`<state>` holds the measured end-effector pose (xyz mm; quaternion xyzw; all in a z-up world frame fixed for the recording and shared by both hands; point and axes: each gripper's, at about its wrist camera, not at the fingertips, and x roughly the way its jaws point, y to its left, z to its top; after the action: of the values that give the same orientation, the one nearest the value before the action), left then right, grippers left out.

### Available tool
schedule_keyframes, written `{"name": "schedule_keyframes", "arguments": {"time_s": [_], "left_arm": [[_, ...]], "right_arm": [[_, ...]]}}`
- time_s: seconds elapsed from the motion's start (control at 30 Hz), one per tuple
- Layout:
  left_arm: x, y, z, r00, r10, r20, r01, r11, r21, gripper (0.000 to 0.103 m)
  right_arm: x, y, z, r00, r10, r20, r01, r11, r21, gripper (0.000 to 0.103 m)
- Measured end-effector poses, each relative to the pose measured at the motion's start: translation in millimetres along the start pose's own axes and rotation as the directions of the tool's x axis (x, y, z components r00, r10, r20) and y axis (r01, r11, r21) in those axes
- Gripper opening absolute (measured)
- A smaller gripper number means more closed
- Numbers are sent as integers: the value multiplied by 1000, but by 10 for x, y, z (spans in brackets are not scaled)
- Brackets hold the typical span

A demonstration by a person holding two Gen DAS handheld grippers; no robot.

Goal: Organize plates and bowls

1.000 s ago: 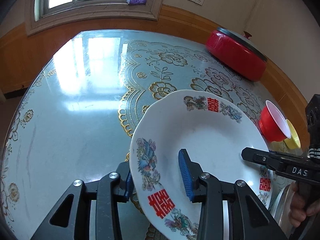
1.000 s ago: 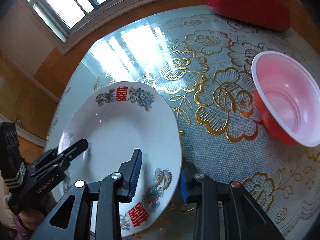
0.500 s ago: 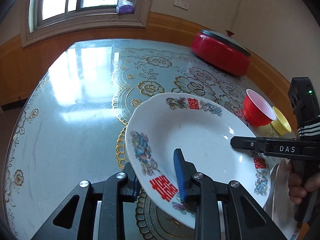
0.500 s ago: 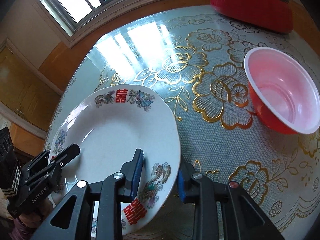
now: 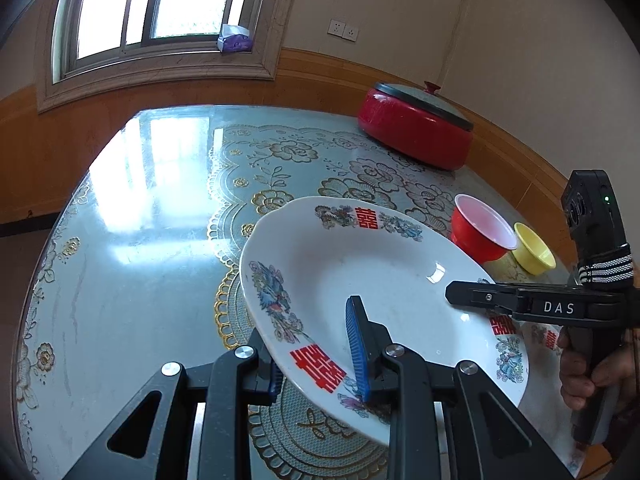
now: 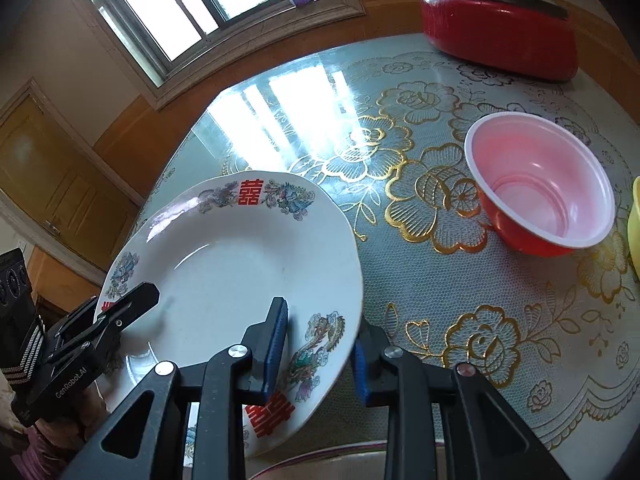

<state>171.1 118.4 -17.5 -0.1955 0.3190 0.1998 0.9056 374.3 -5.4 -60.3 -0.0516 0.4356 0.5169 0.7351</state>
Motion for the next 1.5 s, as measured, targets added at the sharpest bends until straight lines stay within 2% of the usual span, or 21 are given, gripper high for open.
{"name": "schedule_keyframes", "arguments": {"time_s": [0.37,0.53,0.7,0.93,1.13,1.27,1.5], "left_arm": [[-450,-499,-79,996,-75,56,71,994,80,28],[-606,-818,-215,989,-137,47,131,984,122,28],[-675,-1152,-403,982,-189,9,185,968,169,29],[-589,-1455,-663,967,-242,-74,252,953,170,29],[-483,-1519,-862,961,-247,-128,264,954,144,29],[-397,-1497,-889,959,-244,-147,261,959,112,31],[-352,-1457,-890,961,-220,-167,236,968,85,33]], "right_arm": [[-850,-76,-408,996,16,91,-18,999,29,28],[-1212,-178,-672,992,-15,127,8,998,56,28],[-1462,-343,-983,989,-74,127,61,992,106,29],[-1591,-595,-1388,985,-143,94,124,974,187,28],[-1526,-711,-1592,984,-173,49,159,963,216,29],[-1514,-690,-1613,982,-181,60,166,965,204,28],[-1465,-570,-1611,967,-245,64,236,964,126,29]]}}
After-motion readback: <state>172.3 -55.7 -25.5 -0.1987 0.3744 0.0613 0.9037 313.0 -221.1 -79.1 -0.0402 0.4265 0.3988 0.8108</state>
